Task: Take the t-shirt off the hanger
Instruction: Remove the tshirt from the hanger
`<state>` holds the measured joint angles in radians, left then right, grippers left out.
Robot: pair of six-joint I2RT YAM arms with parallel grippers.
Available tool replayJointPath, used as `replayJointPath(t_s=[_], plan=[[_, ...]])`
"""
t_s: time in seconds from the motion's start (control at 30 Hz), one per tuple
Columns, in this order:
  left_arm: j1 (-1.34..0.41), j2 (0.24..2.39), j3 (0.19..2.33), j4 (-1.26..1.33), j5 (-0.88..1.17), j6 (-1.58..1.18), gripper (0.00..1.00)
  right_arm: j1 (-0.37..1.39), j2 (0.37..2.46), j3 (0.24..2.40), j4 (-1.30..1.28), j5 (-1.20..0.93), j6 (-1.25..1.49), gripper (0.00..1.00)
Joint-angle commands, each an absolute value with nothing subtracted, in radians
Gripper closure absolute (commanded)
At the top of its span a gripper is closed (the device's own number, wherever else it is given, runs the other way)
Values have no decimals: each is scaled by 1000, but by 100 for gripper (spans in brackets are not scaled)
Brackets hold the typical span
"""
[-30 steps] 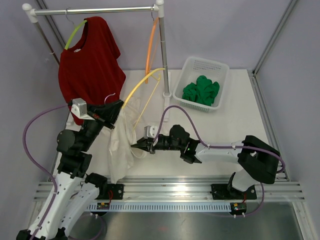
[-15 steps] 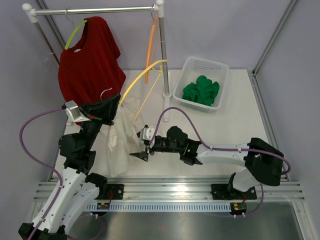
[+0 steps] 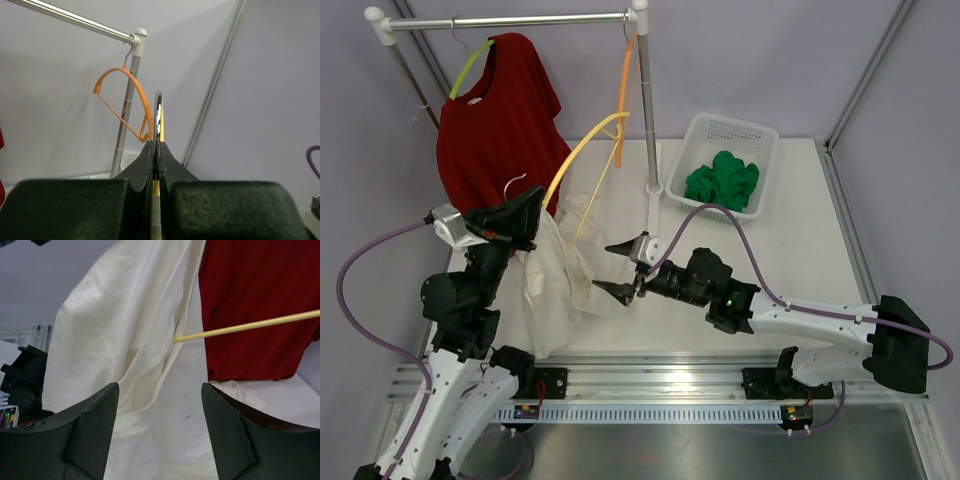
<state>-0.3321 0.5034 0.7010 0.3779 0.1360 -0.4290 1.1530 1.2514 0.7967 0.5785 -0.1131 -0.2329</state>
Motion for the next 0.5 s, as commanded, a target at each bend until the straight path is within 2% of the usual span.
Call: replayJointPath(t_s=[0.0,0.37,0.47], plan=[[-330,495,744,407,90,-411,100,1158,1238,882,549,-94,-209,26],[-330,486,723,411,89,-402,100,1160,1482,1138,583,-71,-238,44],[-330,488,712,419,89,-399,100,1158,1532,1181,586,-84,-241,44]])
